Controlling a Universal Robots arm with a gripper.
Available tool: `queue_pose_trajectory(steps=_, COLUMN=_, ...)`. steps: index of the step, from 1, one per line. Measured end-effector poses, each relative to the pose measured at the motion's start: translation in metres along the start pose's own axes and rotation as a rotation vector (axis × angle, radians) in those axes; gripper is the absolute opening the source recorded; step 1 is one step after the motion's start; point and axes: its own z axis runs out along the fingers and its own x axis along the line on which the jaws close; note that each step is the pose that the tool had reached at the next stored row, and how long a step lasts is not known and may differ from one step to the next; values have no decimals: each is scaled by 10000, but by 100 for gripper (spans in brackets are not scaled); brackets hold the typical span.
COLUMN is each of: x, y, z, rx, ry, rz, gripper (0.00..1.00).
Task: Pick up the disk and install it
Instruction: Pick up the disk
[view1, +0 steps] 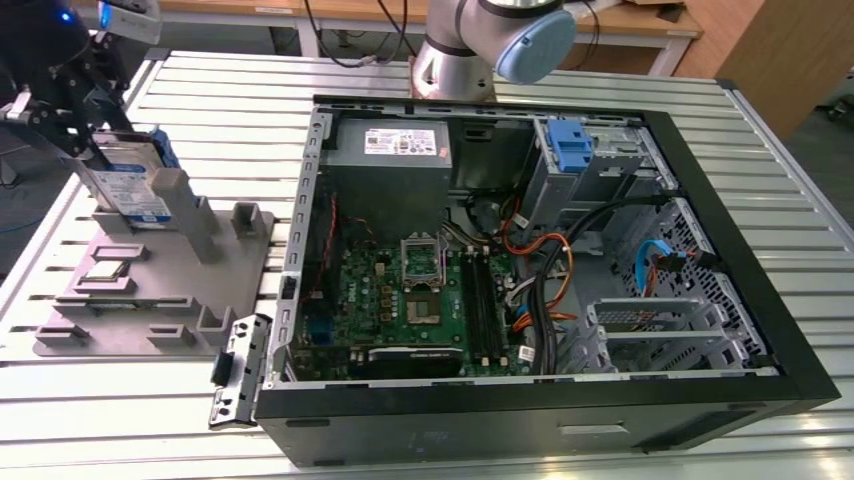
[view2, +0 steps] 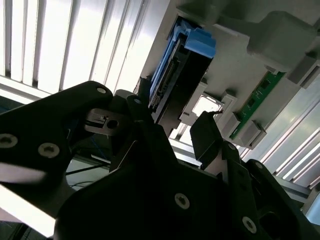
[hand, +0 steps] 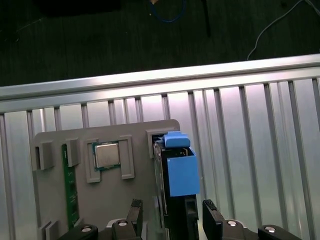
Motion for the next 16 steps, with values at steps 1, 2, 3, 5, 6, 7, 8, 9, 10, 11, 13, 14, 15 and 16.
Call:
queue_pose_trajectory(steps=1, x=0, y=0, z=0, rx=2, ry=1, rz=-10, gripper=59)
queue_pose_trajectory(steps=2, x=0, y=1, z=2, rx=2, ry=2, rz=-10, gripper=59)
queue_pose_trajectory(steps=3, x=1, y=1, z=4, rx=2, ry=2, rz=-12, gripper=59)
queue_pose_trajectory(steps=5, x=1, y=3, z=10, rx=4, ry=1, rz=-13, gripper=59)
queue_pose_trajectory(steps=6, x=1, y=4, z=13, rx=5, ry=1, rz=-14, gripper=59)
queue_pose_trajectory(steps=7, x=1, y=4, z=19, rx=7, ry=-1, rz=-16, gripper=59)
queue_pose_trajectory(steps=8, x=1, y=4, z=23, rx=6, ry=0, rz=-17, gripper=59)
queue_pose_trajectory(steps=9, x=-1, y=5, z=30, rx=5, ry=1, rz=-19, gripper=59)
queue_pose_trajectory(steps=10, x=-4, y=6, z=37, rx=7, ry=1, rz=-21, gripper=59)
queue_pose_trajectory(steps=11, x=-10, y=8, z=44, rx=8, ry=1, rz=-24, gripper=59)
queue_pose_trajectory(steps=13, x=-21, y=10, z=54, rx=8, ry=1, rz=-30, gripper=59)
queue_pose_trajectory(steps=14, x=-32, y=11, z=58, rx=8, ry=2, rz=-31, gripper=59)
queue_pose_trajectory(steps=15, x=-51, y=14, z=63, rx=8, ry=2, rz=-32, gripper=59)
queue_pose_trajectory(steps=16, x=-67, y=16, z=67, rx=9, ry=1, rz=-32, gripper=59)
